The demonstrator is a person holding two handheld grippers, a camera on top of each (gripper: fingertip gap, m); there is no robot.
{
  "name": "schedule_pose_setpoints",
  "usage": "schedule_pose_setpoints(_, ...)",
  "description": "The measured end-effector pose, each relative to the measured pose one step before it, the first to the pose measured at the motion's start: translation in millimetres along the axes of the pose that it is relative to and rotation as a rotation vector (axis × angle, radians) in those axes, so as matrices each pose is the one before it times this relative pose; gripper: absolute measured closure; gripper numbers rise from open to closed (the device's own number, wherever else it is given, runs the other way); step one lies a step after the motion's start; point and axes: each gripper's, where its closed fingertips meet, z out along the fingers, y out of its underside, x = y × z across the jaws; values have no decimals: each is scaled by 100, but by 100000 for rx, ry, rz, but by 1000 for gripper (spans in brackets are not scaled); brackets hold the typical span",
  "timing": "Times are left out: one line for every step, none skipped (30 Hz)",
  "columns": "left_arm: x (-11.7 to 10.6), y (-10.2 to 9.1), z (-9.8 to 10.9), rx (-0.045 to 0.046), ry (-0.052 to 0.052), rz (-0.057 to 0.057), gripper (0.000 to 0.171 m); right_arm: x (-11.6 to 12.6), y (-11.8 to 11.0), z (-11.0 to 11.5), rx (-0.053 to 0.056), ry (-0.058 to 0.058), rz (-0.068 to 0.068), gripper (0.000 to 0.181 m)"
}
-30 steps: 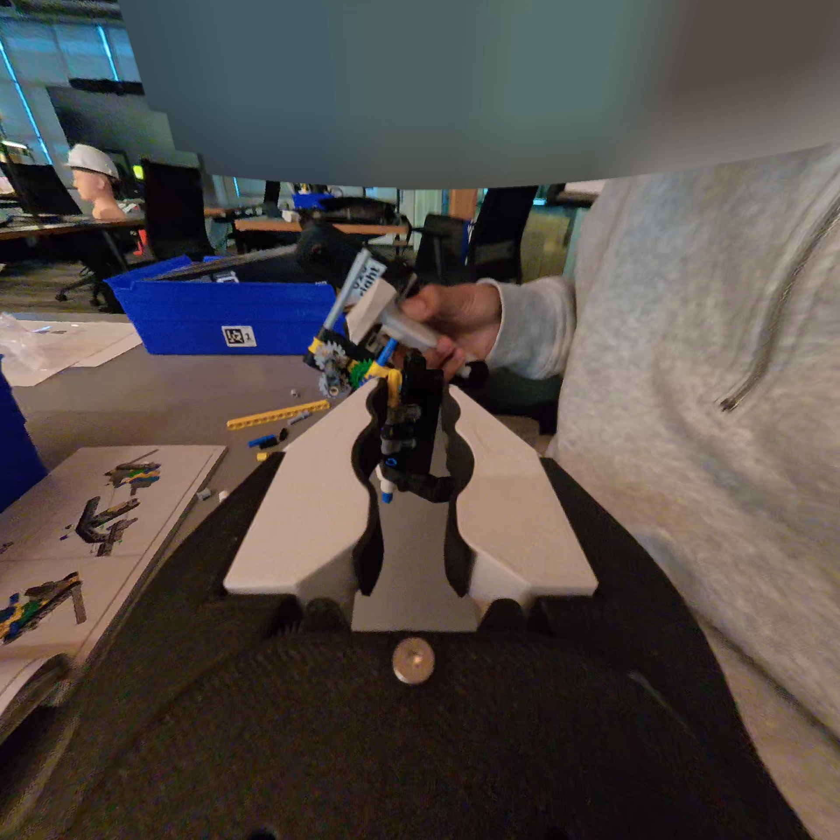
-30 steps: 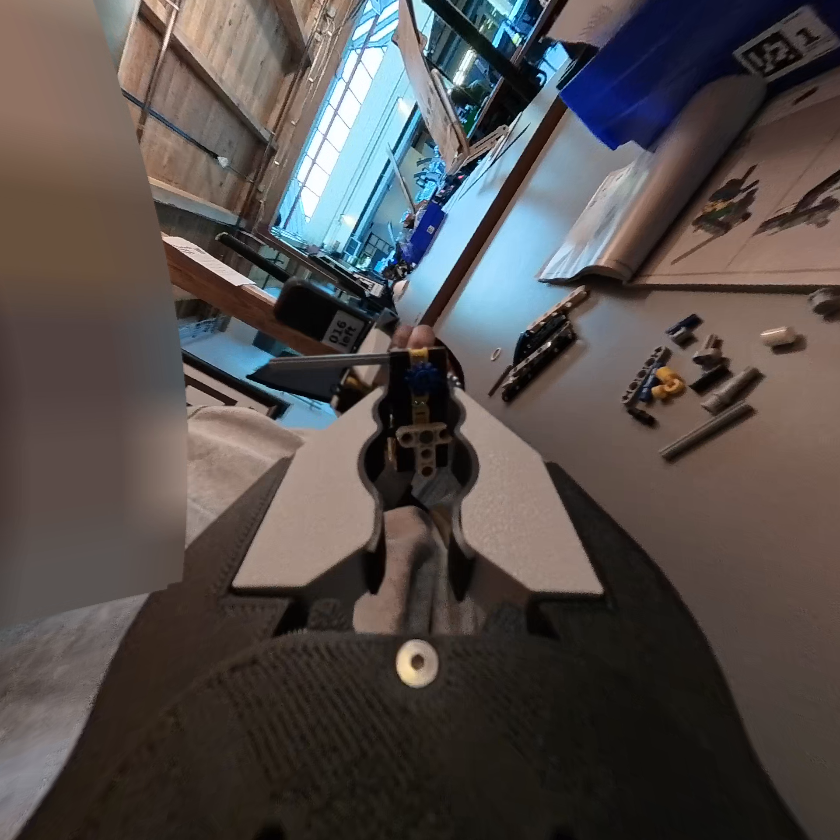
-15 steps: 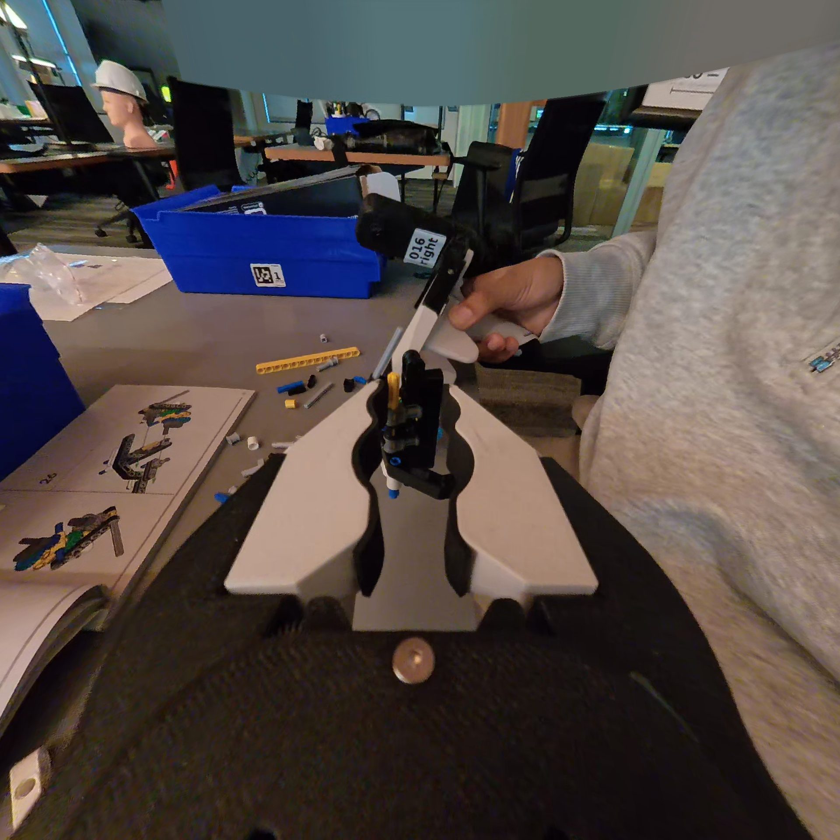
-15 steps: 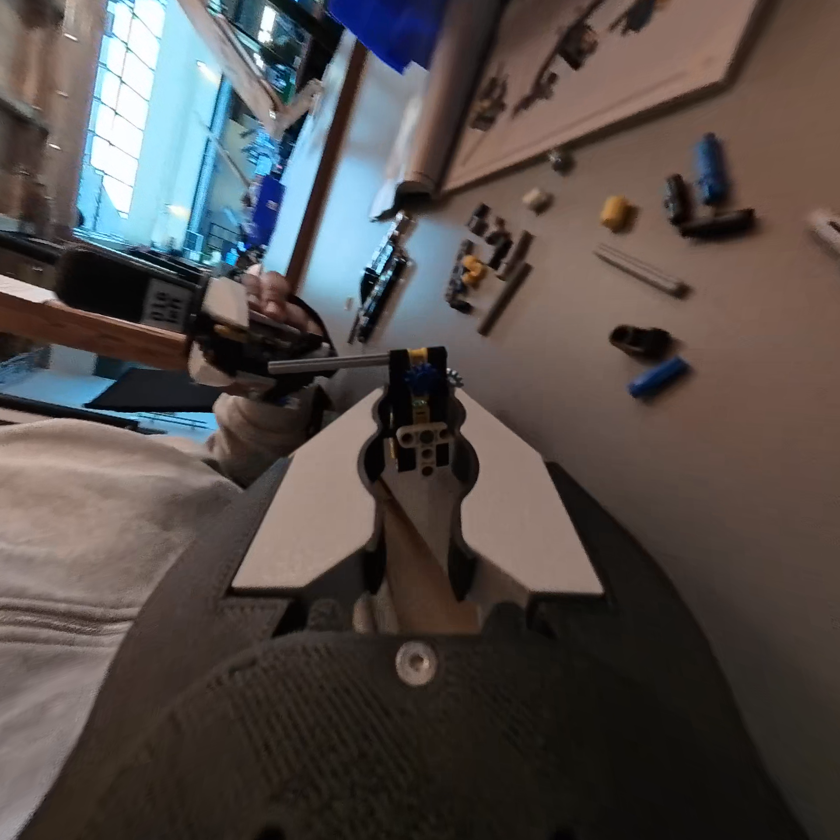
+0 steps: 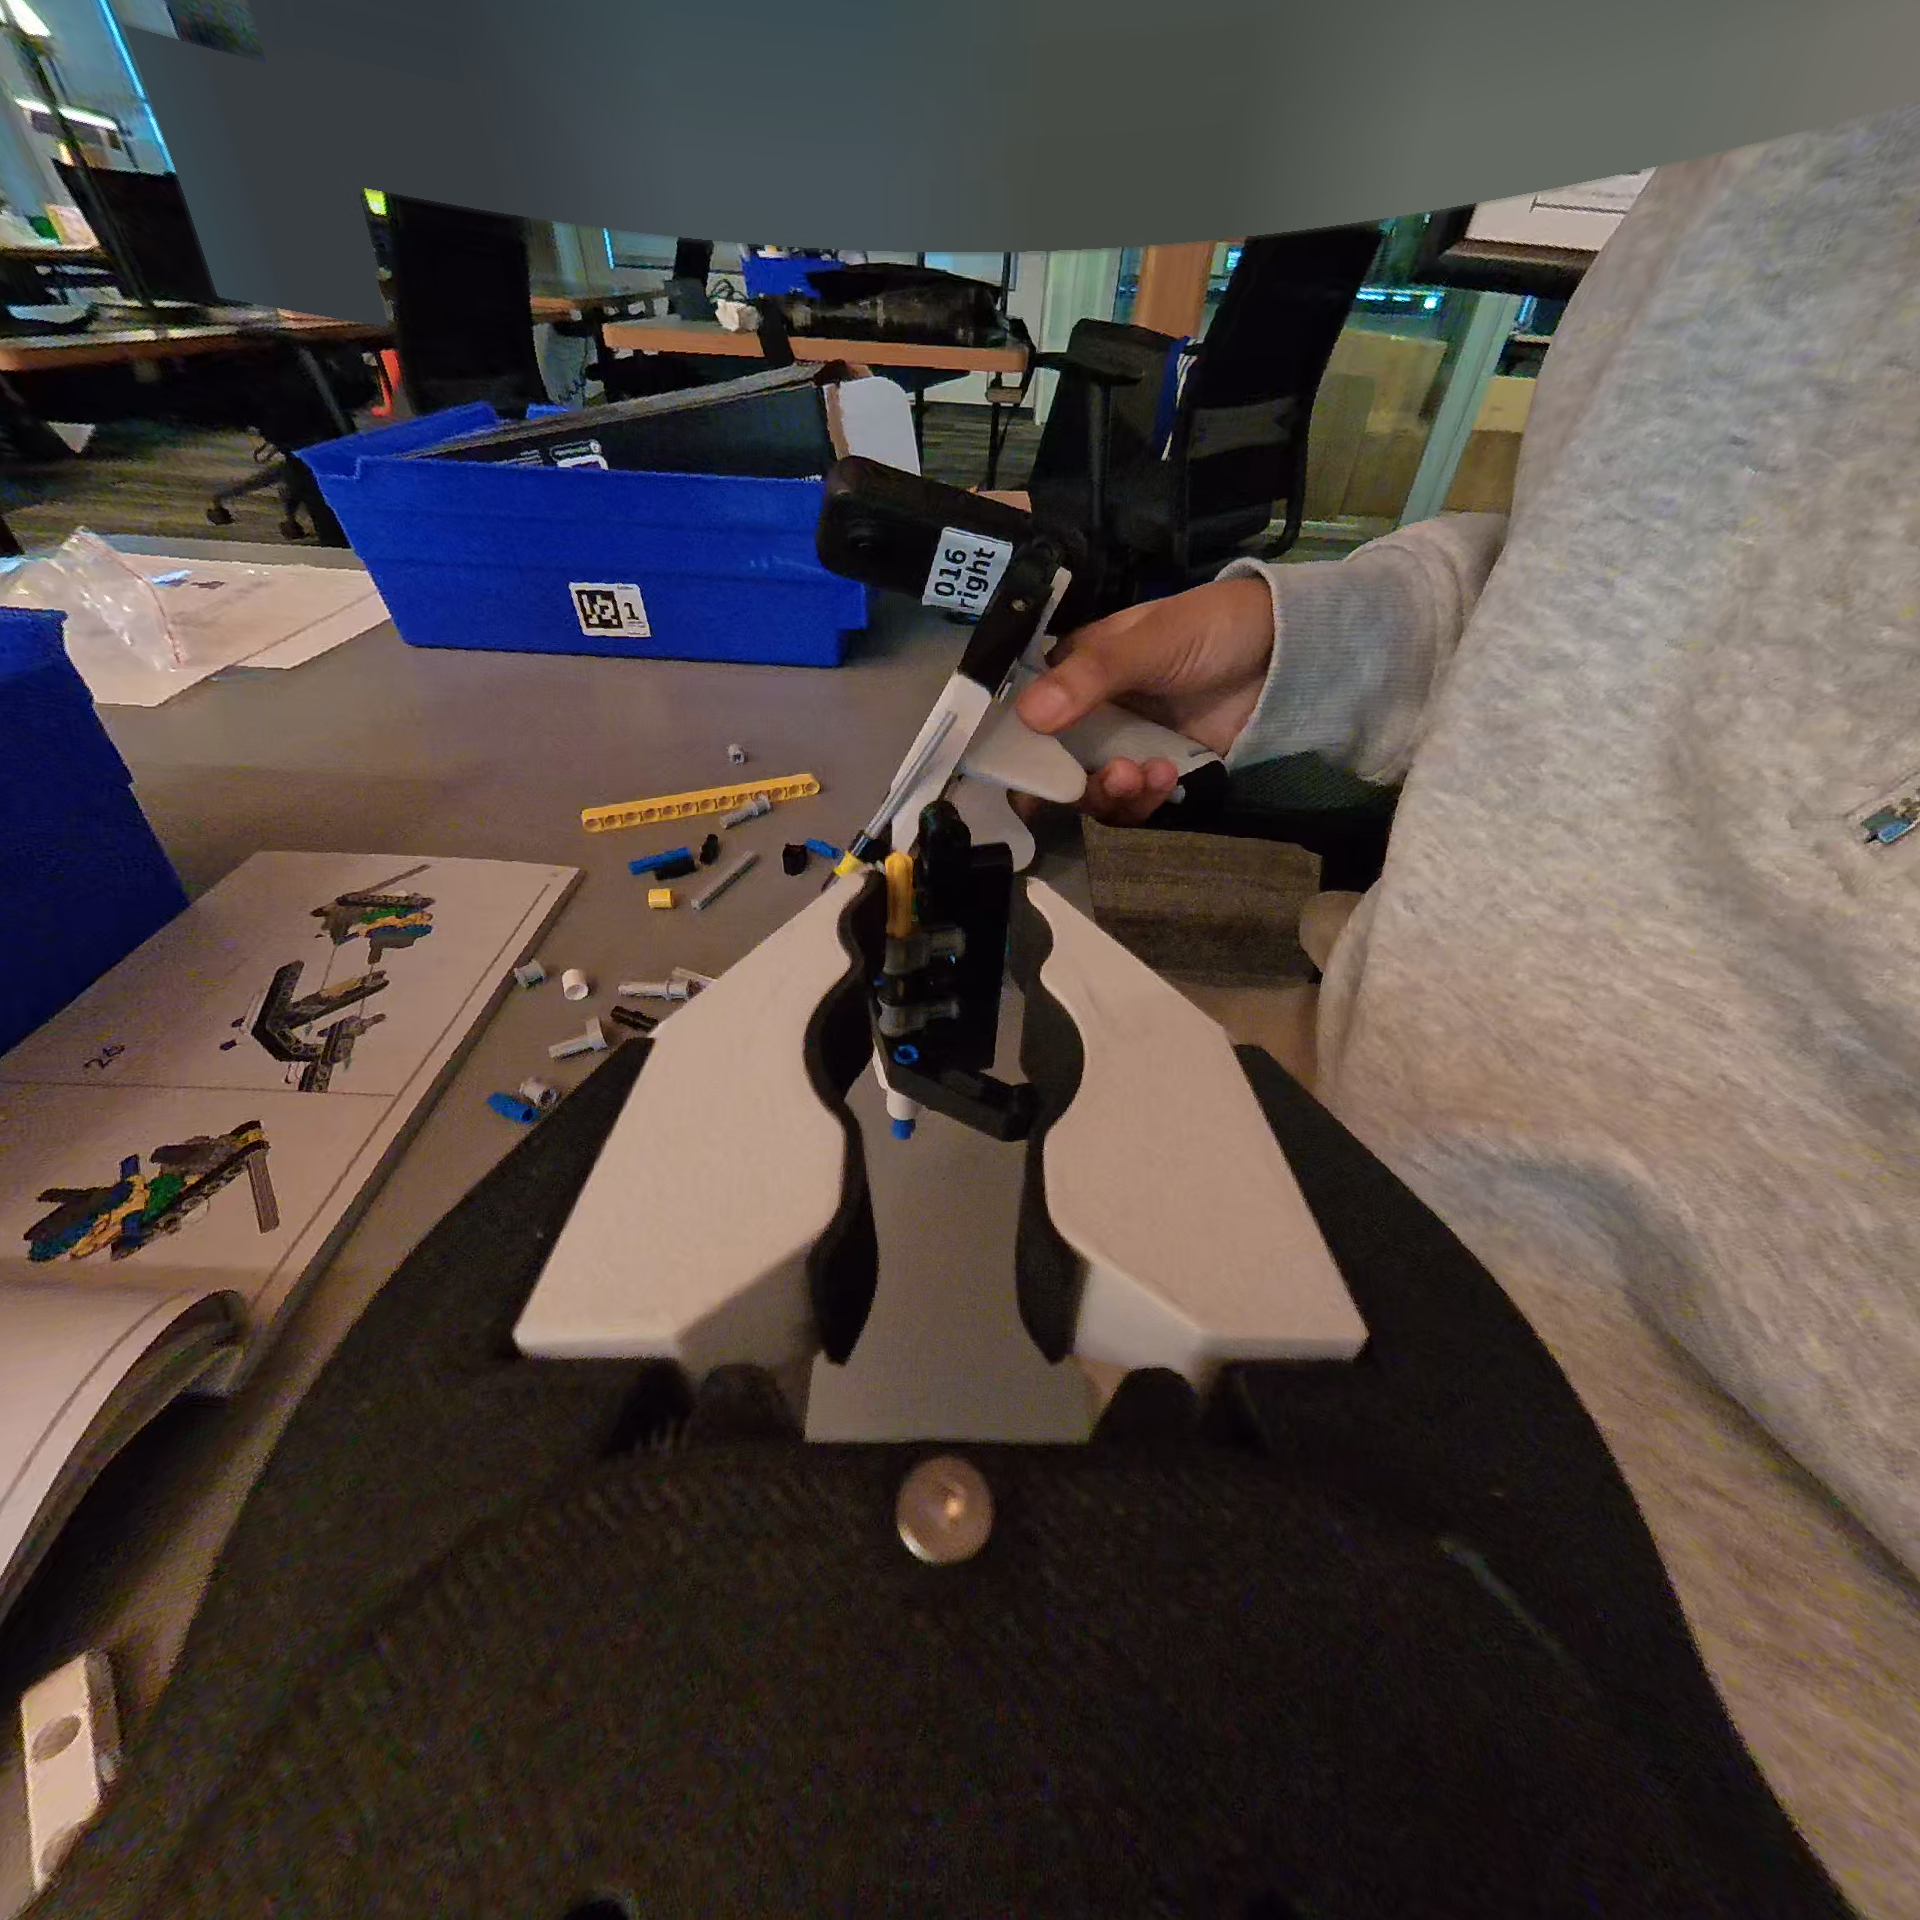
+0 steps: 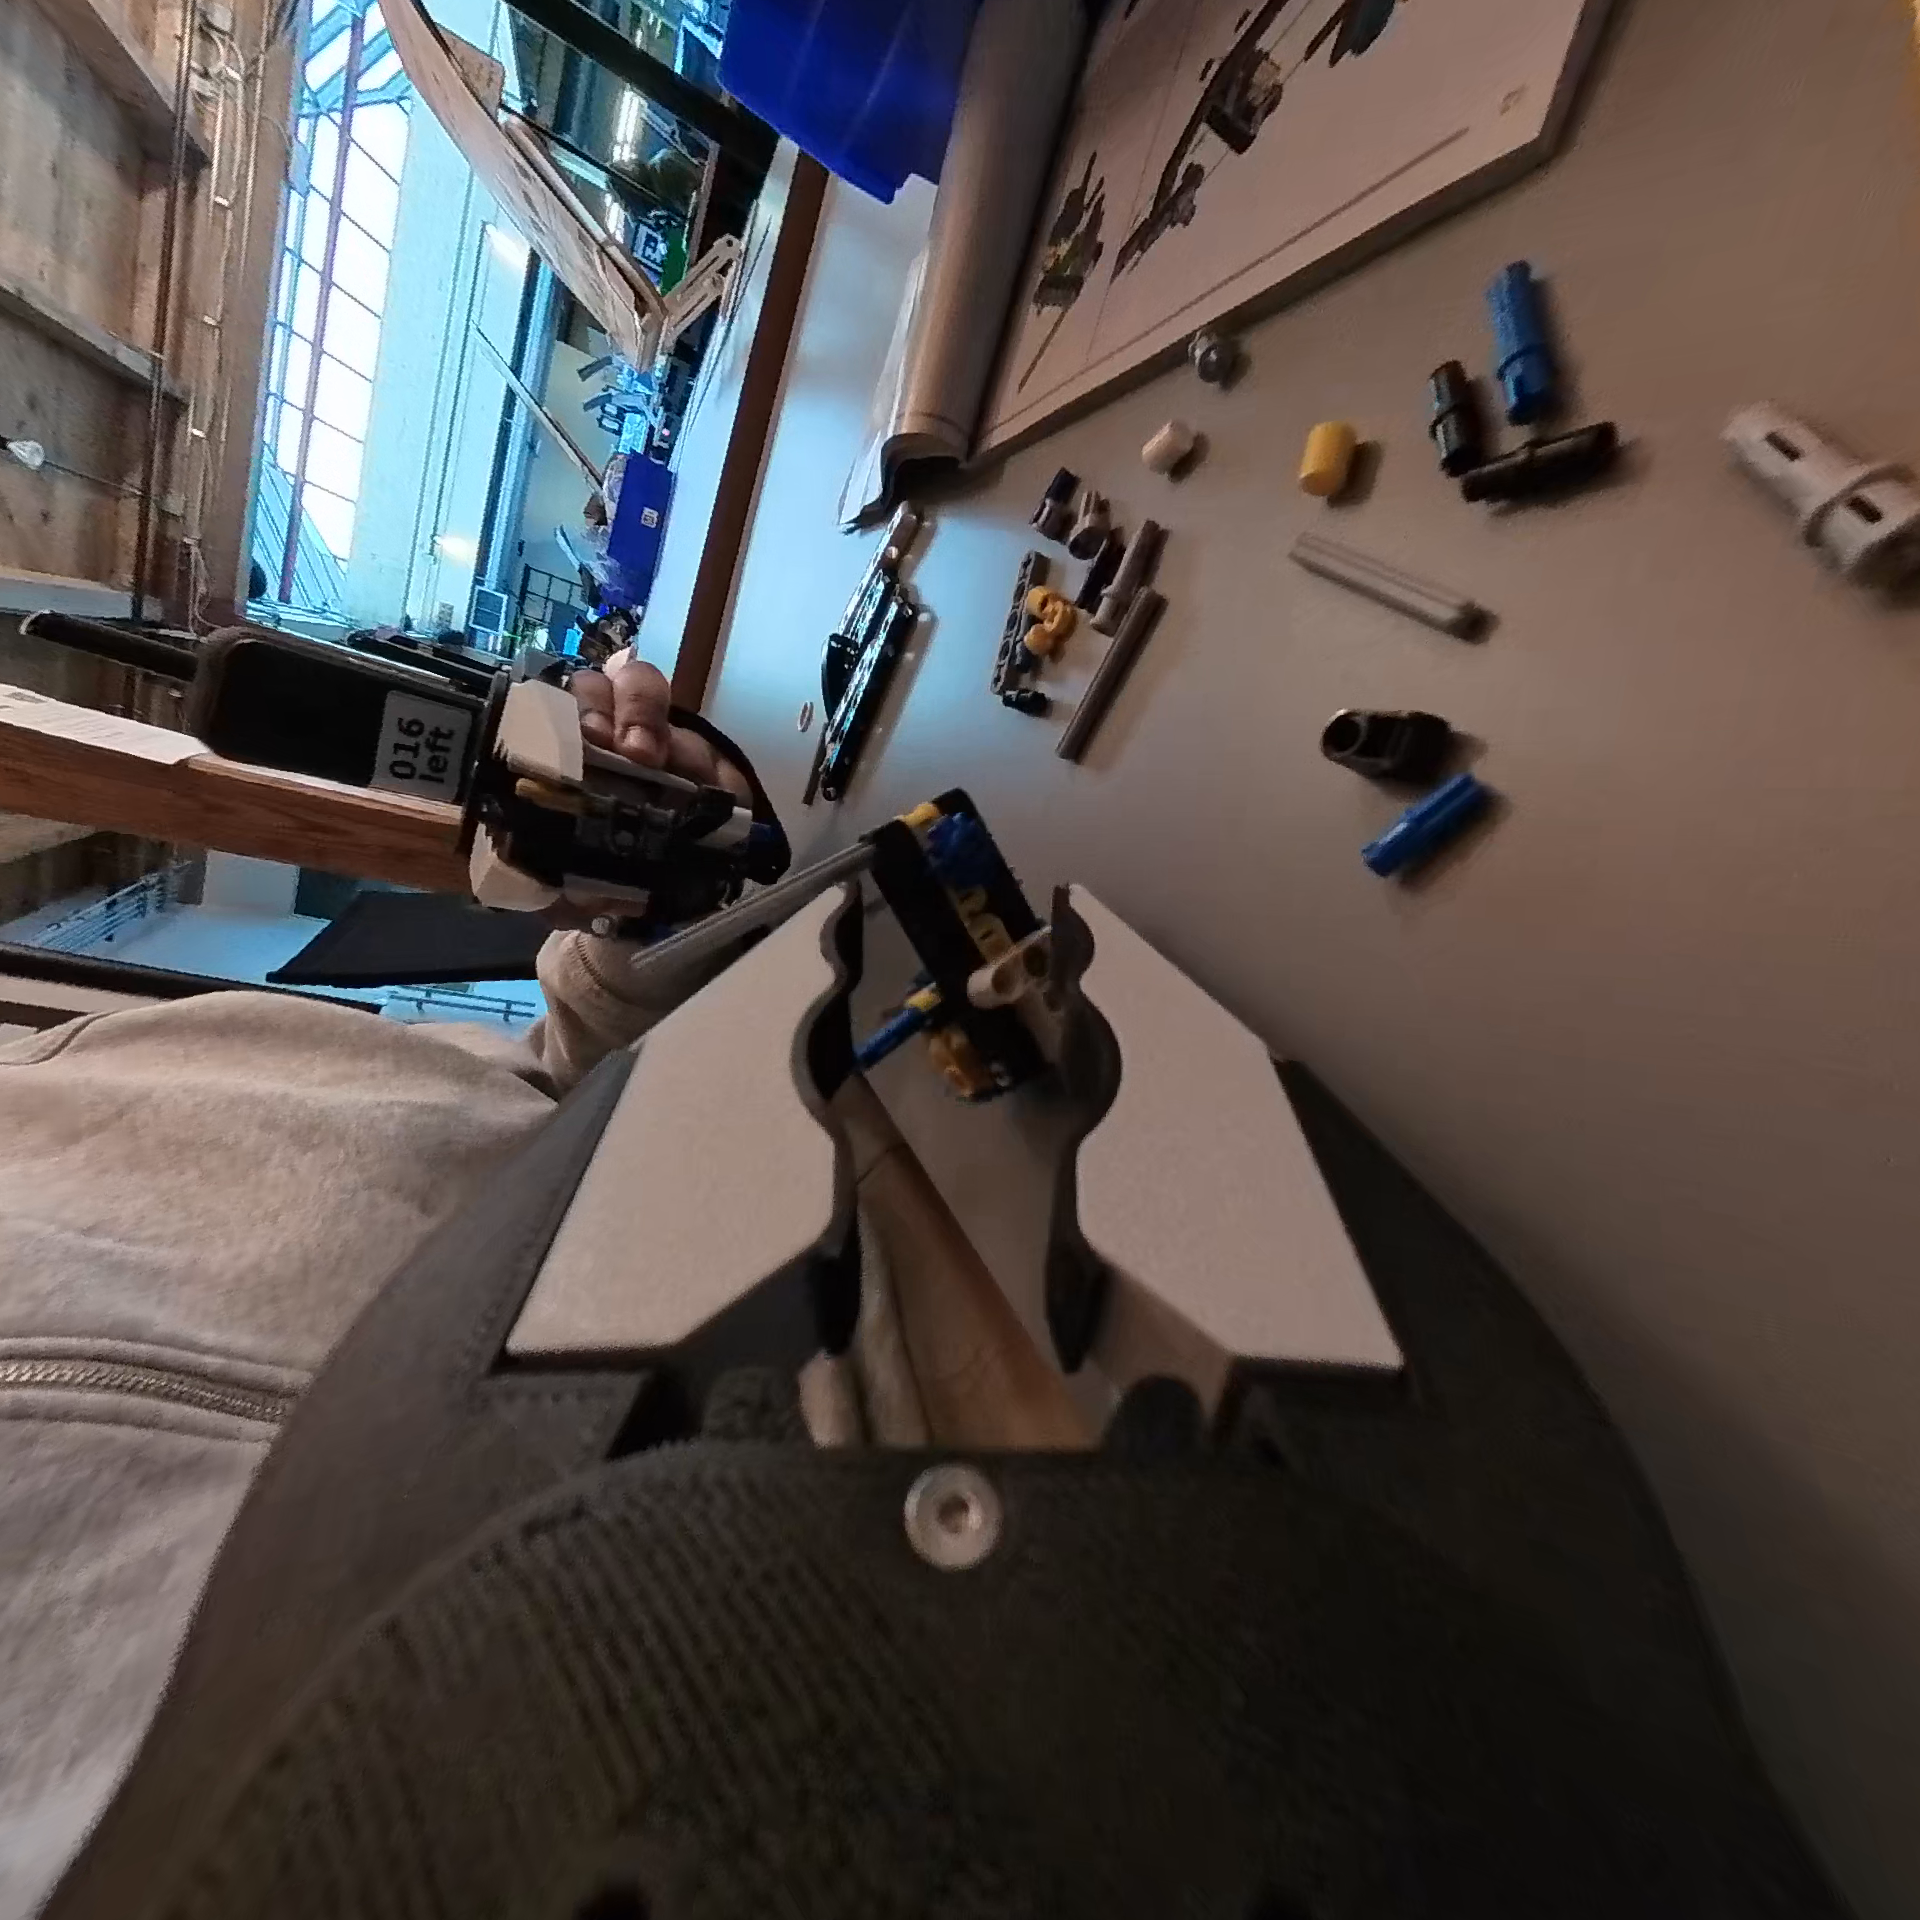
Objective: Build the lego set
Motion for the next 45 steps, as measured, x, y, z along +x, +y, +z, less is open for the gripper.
schedule_pose_setpoints(31, 8, -12, -49, 202, -100, 151, 27, -58, -129, 130, -236, 31, 145)
schedule_pose_setpoints(6, 18, -7, -59, 108, -74, 151, -5, -59, -133, 111, -552, -278, 145)
schedule_pose_setpoints(1, 18, -20, -46, 44, -62, 151, 3, 30, -139, -579, -526, -152, 146)
schedule_pose_setpoints(-3, 29, -3, -74, 100, -93, 151, 47, 94, -119, -1072, -101, -316, 146)
schedule_pose_setpoints(0, 18, -12, -59, 113, -161, 151, 51, 94, -115, -1079, 95, -961, 146)
schedule_pose_setpoints(5, 27, -11, -54, 140, -194, 151, 51, 98, -112, -1271, 159, -1411, 146)
schedule_pose_setpoints(20, -2, -4, 13, 154, -168, 151, 75, 110, -120, -1590, 153, -1605, 146)
schedule_pose_setpoints(6, 3, 12, 31, 109, -131, 151, 72, 55, -125, -1483, 0, -1996, 146)
schedule_pose_setpoints(18, 0, 12, -14, 121, -85, 151, 115, 2, -140, -1294, 94, -2226, 147)
schedule_pose_setpoints(13, 18, 22, -84, 116, -96, 151, 143, -16, -139, -1313, 88, -1936, 148)
schedule_pose_setpoints(16, 25, 27, -143, 104, -102, 151, 130, -33, -131, -1341, -156, -1556, 149)
schedule_pose_setpoints(13, 18, 41, -179, 47, -41, 151, 91, -30, -90, -1426, -367, -1391, 150)
schedule_pose_setpoints(12, 21, 36, -193, 5, 21, 151, 86, 5, -50, -1645, -436, -1082, 150)
schedule_pose_setpoints(11, 21, 44, -201, -26, 29, 151, 40, 12, -19, -1598, -721, -542, 150)
schedule_pose_setpoints(2, 16, 50, -171, -47, -16, 151, -15, 9, 10, -1485, -895, -175, 150)
schedule_pose_setpoints(-1, 13, 47, -153, -6, -76, 151, -39, 20, 47, -1422, -855, -133, 150)
schedule_pose_setpoints(7, 8, 57, -127, -6, -122, 151, -61, 22, 74, -1163, -833, -155, 151)
schedule_pose_setpoints(2, 17, 59, -120, -48, -145, 151, -62, 7, 91, -789, -709, -155, 151)
schedule_pose_setpoints(8, 29, 66, -217, 15, -172, 151, -70, -1, 91, -399, -652, -145, 151)
schedule_pose_setpoints(30, 70, 83, -393, 106, -143, 151, -104, -11, 94, -78, -769, -79, 154)
schedule_pose_setpoints(34, 95, 104, -604, 51, -69, 151, -35, -13, 84, 172, -292, 120, 156)
schedule_pose_setpoints(22, 142, 140, -938, -105, 27, 151, 84, -1, 84, 315, 661, 135, 161)
schedule_pose_setpoints(-12, 201, 173, -1456, -410, 82, 151, 88, 0, 96, 421, 711, 5, 164)
schedule_pose_setpoints(26, 245, 201, -1777, -275, 306, 151, -43, 0, 96, 609, 16, 158, 166)
schedule_pose_setpoints(110, 188, 209, -1511, -20, 543, 151, -75, -20, 84, 754, -154, 403, 169)
schedule_pose_setpoints(133, 145, 209, -1199, 23, 613, 151, -47, -23, 74, 814, 139, 93, 172)
schedule_pose_setpoints(134, 109, 194, -921, 120, 547, 151, -46, -10, 82, 666, 469, -337, 172)
schedule_pose_setpoints(114, 81, 163, -673, 76, 239, 151, -56, 56, 71, 248, 529, -589, 172)
schedule_pose_setpoints(25, 96, 135, -611, -254, -44, 151, -76, 60, 79, 83, 550, -755, 172)
schedule_pose_setpoints(-36, 108, 108, -586, -562, -154, 151, -73, 33, 58, 316, 779, -923, 172)
schedule_pose_setpoints(-82, 132, 75, -566, -702, -223, 151, -55, -23, 42, 684, 996, -1240, 172)
schedule_pose_setpoints(-99, 158, 51, -557, -737, -121, 151, -104, -86, 28, 1121, 1007, -1411, 172)
schedule_pose_setpoints(-98, 107, 5, -126, -644, -9, 151, -175, -207, -13, 1839, 743, -1364, 173)
schedule_pose_setpoints(-104, 51, -27, 314, -717, -195, 151, -377, -386, -61, 2813, -55, -1118, 173)
schedule_pose_setpoints(-98, -68, -83, 735, -694, -224, 150, -651, -611, -115, 3983, -1049, -955, 173)
schedule_pose_setpoints(-161, -171, -127, 1411, -1098, 27, 151, -864, -836, -149, 4953, -1468, -949, 172)
schedule_pose_setpoints(-153, -177, -149, 1487, -1122, 268, 151, -984, -949, -107, 5259, -1439, -1282, 172)
schedule_pose_setpoints(-175, -193, -172, 1463, -1437, 614, 151, -1043, -900, -30, 4683, -1154, -1778, 173)
schedule_pose_setpoints(-165, -194, -158, 1339, -1643, 1066, 151, -978, -697, 101, 3098, -520, -2131, 173)
schedule_pose_setpoints(-135, -234, -171, 1228, -1749, 1601, 150, -868, -445, 202, 1179, 396, -2802, 173)
schedule_pose_setpoints(-150, -269, -187, 1374, -2103, 2035, 150, -713, -287, 250, 80, 1434, -3847, 173)
schedule_pose_setpoints(-168, -280, -179, 1267, -2304, 2328, 150, -500, -174, 250, -615, 2434, -4268, 173)
schedule_pose_setpoints(-161, -176, -144, 535, -2326, 2747, 150, -294, -46, 245, -1425, 3011, -3844, 173)
schedule_pose_setpoints(-181, -96, -132, -85, -2761, 3766, 151, -184, 20, 218, -1692, 2832, -3155, 172)
schedule_pose_setpoints(-234, -137, -134, -18, -3445, 4773, 151, -158, 2, 178, -1214, 2170, -2417, 172)
